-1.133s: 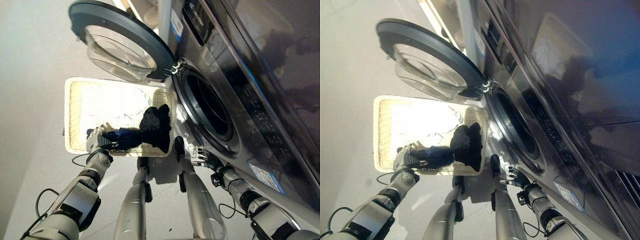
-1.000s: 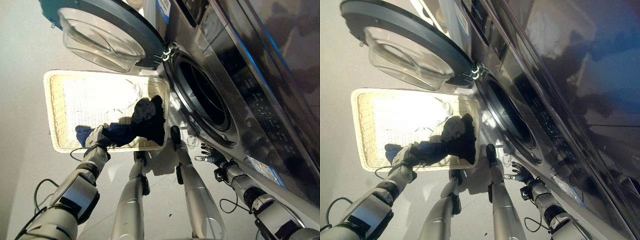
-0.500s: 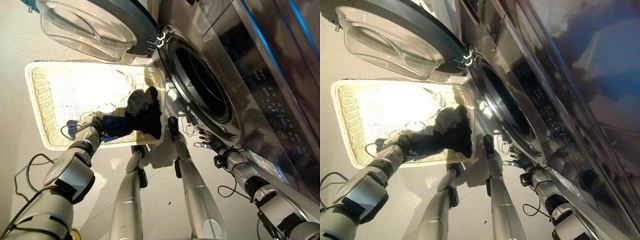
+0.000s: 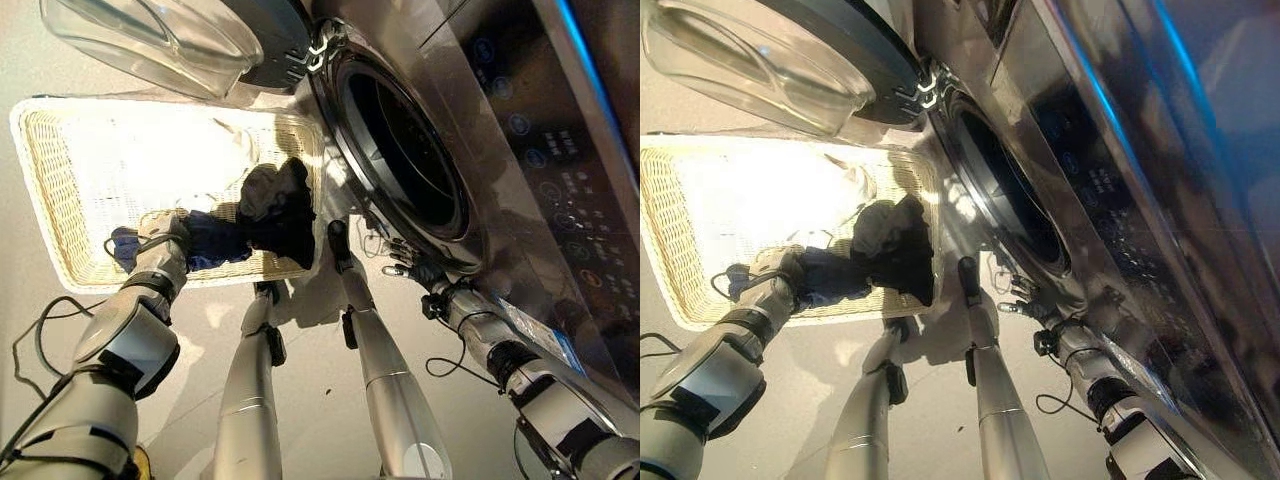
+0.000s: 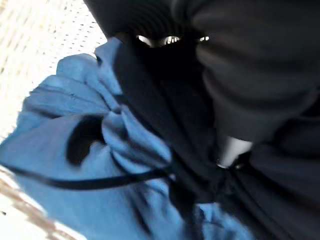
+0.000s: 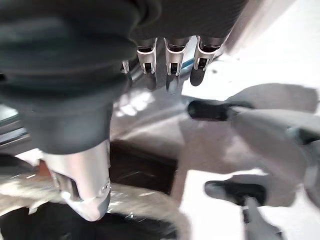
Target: Put the clothes into the washing machine.
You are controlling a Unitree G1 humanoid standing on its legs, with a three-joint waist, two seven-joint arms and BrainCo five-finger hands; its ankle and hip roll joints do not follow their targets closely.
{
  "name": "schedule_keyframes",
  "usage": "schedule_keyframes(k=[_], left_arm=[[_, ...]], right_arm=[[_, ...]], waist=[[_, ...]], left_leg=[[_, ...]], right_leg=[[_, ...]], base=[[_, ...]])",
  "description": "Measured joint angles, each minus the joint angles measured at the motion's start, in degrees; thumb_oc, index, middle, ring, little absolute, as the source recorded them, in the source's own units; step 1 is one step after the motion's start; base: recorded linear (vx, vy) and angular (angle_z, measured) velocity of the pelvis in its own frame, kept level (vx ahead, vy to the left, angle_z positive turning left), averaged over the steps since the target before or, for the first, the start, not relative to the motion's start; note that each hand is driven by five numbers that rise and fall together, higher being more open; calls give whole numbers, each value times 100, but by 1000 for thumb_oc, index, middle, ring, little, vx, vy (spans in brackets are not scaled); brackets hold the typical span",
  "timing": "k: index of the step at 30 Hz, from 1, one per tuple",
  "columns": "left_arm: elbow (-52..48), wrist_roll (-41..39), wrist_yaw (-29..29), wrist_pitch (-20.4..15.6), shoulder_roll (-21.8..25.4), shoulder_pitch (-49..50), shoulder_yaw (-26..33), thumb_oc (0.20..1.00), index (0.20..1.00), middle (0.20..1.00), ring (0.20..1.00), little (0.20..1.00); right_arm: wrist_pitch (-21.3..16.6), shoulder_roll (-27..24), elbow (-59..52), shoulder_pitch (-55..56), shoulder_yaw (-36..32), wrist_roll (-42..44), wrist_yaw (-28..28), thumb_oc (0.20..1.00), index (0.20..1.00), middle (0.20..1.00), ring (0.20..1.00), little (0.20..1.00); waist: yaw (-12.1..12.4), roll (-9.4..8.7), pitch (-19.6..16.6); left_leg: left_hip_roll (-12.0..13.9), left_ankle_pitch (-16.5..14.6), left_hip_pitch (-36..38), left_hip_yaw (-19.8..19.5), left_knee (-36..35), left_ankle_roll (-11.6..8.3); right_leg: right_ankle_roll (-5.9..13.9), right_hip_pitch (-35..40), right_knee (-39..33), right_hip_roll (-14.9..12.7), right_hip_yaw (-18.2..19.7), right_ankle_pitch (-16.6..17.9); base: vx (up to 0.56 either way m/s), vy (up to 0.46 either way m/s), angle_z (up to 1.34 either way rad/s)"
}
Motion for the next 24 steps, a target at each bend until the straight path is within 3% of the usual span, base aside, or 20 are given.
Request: schedule_keyframes(k=[8, 16, 24], left_arm=[[-941, -545, 183, -55, 141, 483, 207, 200, 200, 200, 200, 200], [-1664, -773, 687, -255, 41, 1383, 890, 200, 200, 200, 200, 200], [-3337, -855, 1474, -281, 112, 2946, 1865, 200, 200, 200, 200, 200]], right_arm=[[27, -34, -523, -2, -42, 92, -228, 1000, 1000, 1000, 1000, 1000], [25, -16, -679, 301, -68, 95, -307, 1000, 1000, 1000, 1000, 1000], [36, 58, -1866, 776, -372, 203, -460, 1000, 1000, 1000, 1000, 1000]], waist=[[195, 7, 9], [608, 41, 40], [1111, 293, 142]], left_leg=[[-26, 91, 40, -234, 3, 11], [-66, 281, 772, -643, -357, -108], [-14, 528, 1182, -997, -762, -220]], right_leg=[[-63, 99, 95, -33, -198, -7], [-130, 633, 538, -76, -566, -431], [-232, 989, 568, -57, -880, -539]], base=[[-36, -73, 10], [-24, -73, 22], [-7, -59, 18]])
